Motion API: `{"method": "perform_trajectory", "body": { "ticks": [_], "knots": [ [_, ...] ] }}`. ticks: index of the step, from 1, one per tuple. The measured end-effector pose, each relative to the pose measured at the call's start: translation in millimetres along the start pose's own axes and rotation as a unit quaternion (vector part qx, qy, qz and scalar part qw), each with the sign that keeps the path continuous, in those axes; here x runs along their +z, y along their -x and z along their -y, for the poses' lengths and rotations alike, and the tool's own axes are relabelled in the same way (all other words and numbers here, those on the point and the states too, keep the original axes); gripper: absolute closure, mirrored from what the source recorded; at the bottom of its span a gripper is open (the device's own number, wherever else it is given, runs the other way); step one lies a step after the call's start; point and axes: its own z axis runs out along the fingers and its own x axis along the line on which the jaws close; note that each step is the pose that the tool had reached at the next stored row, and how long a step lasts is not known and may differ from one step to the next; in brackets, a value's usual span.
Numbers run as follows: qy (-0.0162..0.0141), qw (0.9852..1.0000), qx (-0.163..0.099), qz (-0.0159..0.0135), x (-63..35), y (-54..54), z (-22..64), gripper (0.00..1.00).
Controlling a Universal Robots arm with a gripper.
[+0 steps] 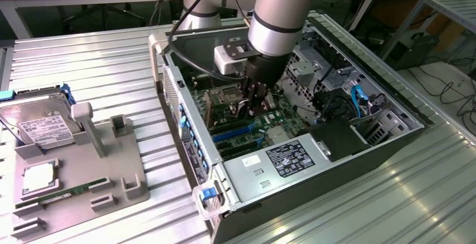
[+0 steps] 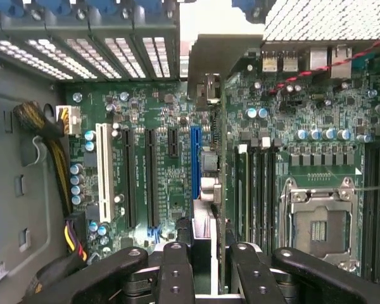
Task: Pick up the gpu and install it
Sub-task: 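Insert the gpu into the slot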
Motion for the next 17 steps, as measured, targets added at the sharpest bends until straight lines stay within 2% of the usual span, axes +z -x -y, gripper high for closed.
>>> {"method": "perform_trajectory", "body": {
  "ticks": [8,17],
  "knots": [
    [0.0001,1.0000,0.000,-0.0001,1.9,-6.6,-0.9,0.72],
    [0.0001,1.0000,0.000,-0.0001,2.6,-6.8,-2.4,0.72]
  ]
}}
